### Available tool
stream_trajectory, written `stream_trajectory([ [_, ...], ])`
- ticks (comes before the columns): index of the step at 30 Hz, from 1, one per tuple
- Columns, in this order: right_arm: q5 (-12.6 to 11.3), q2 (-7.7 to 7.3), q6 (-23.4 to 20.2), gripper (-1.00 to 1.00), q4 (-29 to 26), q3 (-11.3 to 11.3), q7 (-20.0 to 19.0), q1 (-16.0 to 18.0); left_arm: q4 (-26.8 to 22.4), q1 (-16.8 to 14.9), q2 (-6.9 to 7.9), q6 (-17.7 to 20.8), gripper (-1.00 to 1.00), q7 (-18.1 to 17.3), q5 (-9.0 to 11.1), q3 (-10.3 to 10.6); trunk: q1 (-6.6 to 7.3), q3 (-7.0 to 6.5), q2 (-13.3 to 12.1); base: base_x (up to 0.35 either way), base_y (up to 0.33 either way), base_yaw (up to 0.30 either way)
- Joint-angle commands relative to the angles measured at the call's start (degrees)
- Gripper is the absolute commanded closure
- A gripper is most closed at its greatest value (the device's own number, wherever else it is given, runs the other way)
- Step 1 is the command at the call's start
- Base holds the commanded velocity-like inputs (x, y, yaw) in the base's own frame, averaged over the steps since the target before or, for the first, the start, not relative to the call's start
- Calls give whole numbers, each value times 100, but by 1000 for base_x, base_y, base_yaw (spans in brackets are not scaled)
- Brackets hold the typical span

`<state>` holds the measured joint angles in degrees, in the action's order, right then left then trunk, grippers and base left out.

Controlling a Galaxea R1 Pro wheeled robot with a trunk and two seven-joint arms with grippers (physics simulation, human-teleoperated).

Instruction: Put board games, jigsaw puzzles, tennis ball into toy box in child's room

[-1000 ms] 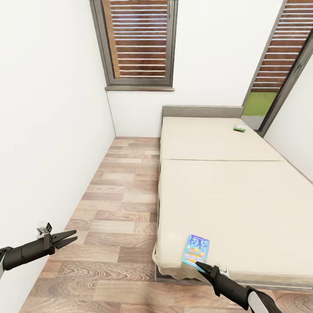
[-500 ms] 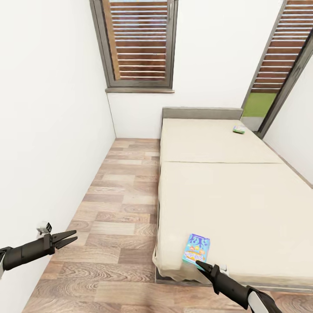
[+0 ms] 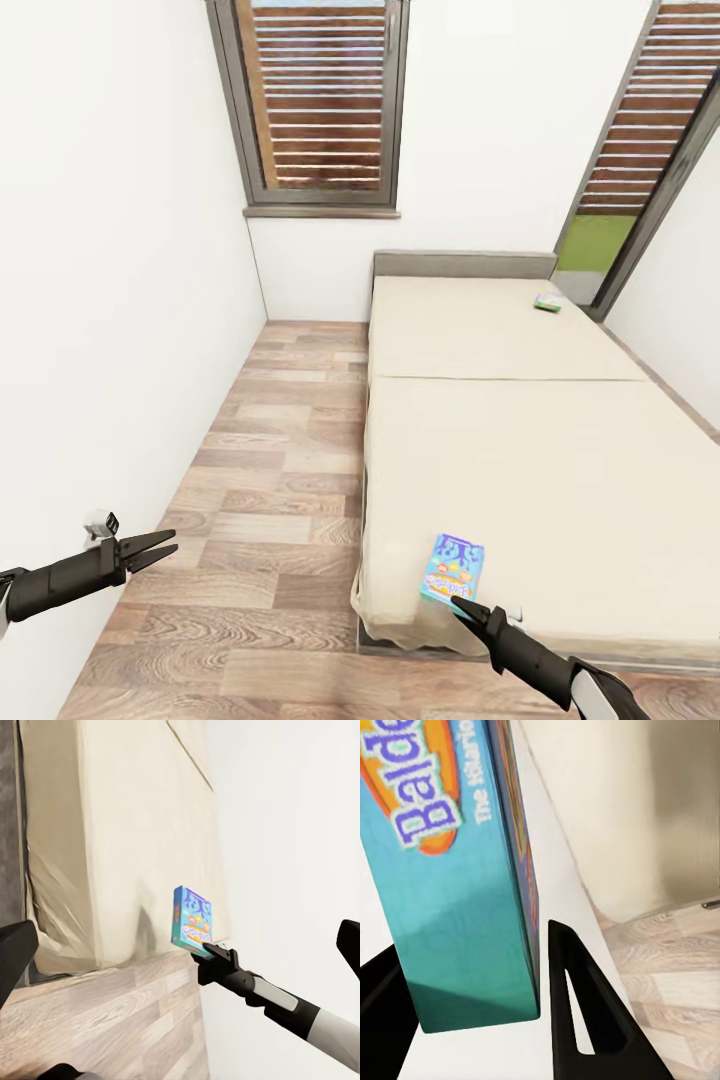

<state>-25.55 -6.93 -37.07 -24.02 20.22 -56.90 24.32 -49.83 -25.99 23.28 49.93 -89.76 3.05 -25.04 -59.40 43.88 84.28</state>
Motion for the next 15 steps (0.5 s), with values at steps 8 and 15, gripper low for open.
stream_trajectory([
  [8,-23,-2,-71,100,-310,12,-21,0,0,-2,-1,61,-100,-24,-6,-1,177,-140,-320,0,0,0],
  [15,-14,-20,-119,100,-681,-21,-41,-8,-15,-2,-8,63,-100,-24,-7,4,330,-266,-601,0,0,0],
])
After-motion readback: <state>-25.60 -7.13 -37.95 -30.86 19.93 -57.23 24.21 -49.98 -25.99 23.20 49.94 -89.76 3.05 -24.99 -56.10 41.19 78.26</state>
